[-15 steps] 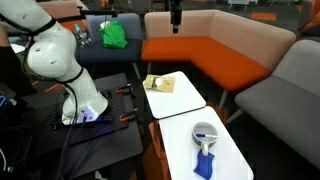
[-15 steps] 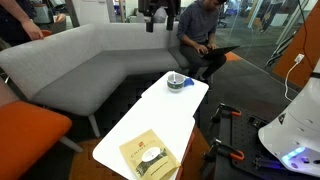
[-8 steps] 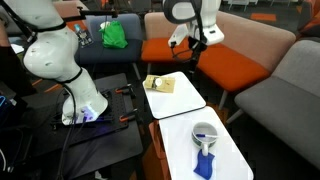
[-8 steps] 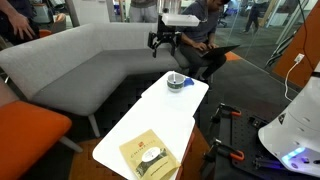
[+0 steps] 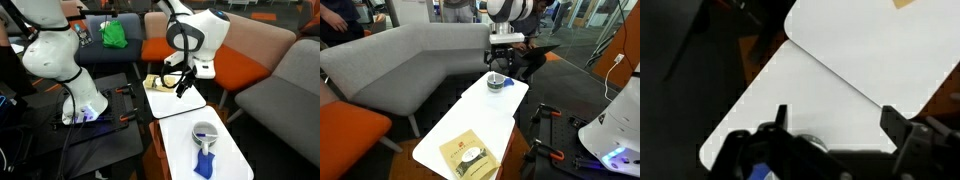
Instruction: Take the blue pen out of the mug and place it on the table
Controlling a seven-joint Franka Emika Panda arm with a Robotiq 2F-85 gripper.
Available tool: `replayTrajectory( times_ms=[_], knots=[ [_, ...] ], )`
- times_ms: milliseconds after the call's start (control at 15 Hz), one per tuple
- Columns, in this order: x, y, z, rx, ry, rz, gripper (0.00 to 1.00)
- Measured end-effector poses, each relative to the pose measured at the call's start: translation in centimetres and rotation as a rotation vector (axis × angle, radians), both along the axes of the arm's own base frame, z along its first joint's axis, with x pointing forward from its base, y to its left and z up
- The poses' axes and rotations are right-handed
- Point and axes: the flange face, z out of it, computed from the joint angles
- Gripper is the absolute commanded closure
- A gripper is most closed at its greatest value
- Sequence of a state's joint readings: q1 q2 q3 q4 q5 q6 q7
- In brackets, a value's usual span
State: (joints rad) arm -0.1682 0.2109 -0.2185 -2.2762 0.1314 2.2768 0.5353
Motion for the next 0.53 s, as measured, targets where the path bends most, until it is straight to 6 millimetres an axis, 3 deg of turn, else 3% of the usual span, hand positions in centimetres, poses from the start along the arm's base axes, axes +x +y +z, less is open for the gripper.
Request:
replayTrajectory(
  times_ms=[333,533],
  knots=[
    [0.2,-0.1,0.2,-0.008,-0.003,-0.017,0.0],
    [0.6,-2.4,-1.5,-0.104,-0.045,-0.141,0.0]
  ],
)
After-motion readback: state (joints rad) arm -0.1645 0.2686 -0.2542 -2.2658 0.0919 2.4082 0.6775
